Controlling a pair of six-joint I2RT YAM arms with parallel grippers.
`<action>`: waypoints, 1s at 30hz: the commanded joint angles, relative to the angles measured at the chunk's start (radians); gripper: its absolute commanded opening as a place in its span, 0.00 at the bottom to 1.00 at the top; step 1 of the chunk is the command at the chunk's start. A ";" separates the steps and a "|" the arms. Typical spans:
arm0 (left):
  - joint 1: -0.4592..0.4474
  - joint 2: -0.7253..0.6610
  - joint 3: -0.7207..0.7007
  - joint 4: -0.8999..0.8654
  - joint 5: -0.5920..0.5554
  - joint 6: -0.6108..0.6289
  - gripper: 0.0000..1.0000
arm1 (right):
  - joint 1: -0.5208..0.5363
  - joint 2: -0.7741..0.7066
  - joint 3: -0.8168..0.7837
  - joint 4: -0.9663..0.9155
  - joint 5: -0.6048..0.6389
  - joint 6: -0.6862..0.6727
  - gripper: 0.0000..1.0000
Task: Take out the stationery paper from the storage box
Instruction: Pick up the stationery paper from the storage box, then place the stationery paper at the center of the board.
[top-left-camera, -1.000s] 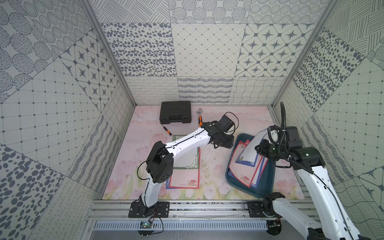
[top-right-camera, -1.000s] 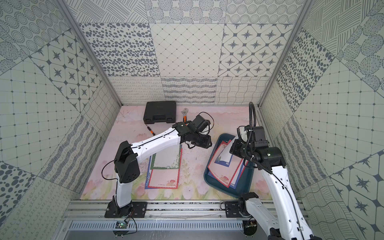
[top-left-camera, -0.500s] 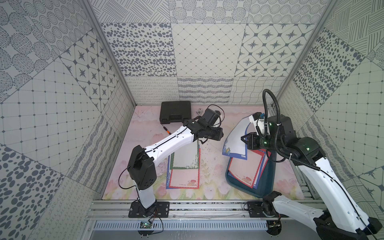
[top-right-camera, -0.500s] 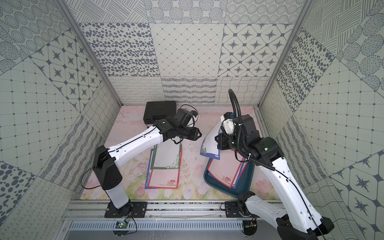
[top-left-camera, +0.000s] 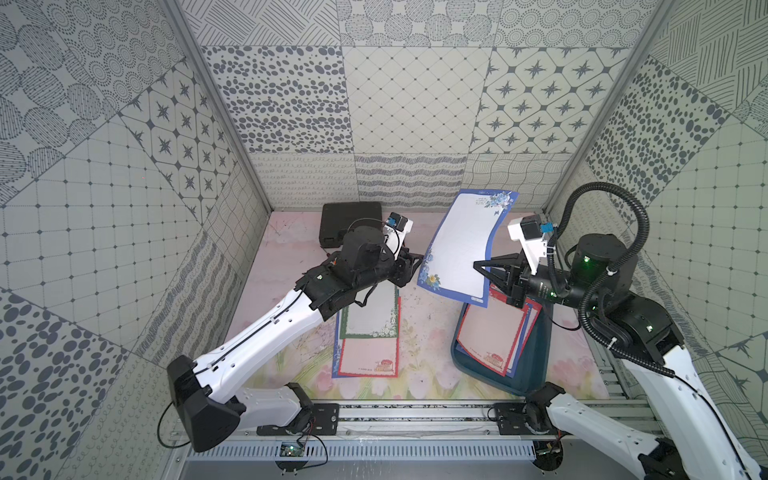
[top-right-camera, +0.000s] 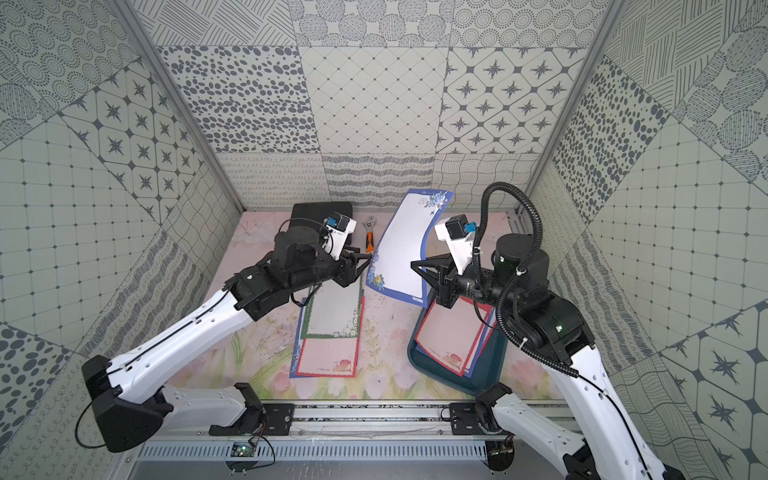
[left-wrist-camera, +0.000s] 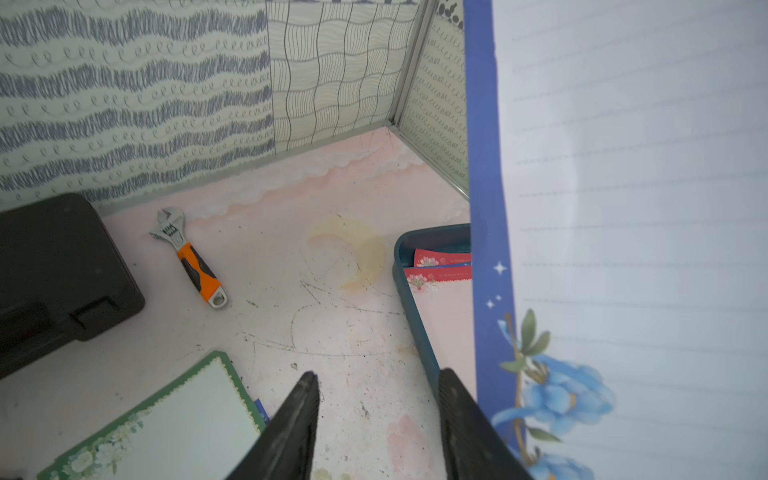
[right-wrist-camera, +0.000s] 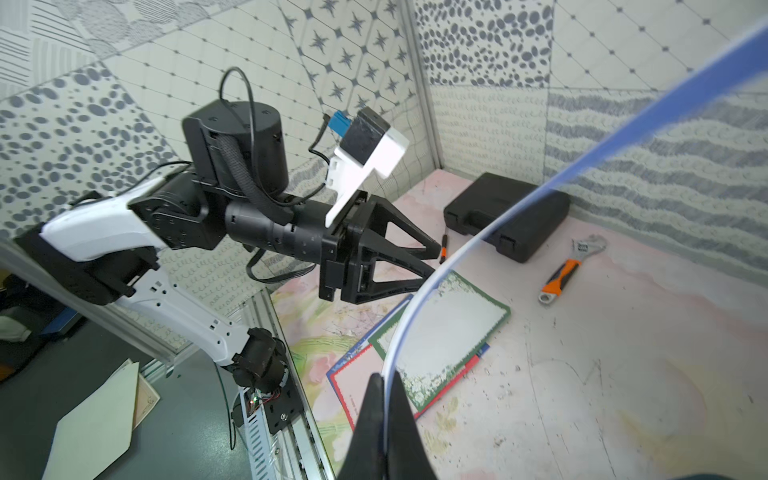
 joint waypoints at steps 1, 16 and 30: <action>0.005 -0.118 -0.056 0.170 0.047 0.136 0.58 | 0.006 -0.013 -0.027 0.141 -0.130 -0.061 0.00; 0.120 -0.264 -0.112 0.128 0.377 0.127 0.77 | 0.007 -0.020 -0.061 0.156 -0.238 -0.171 0.00; 0.208 -0.234 -0.087 0.194 0.757 0.009 0.62 | 0.004 -0.020 -0.127 0.244 -0.343 -0.129 0.00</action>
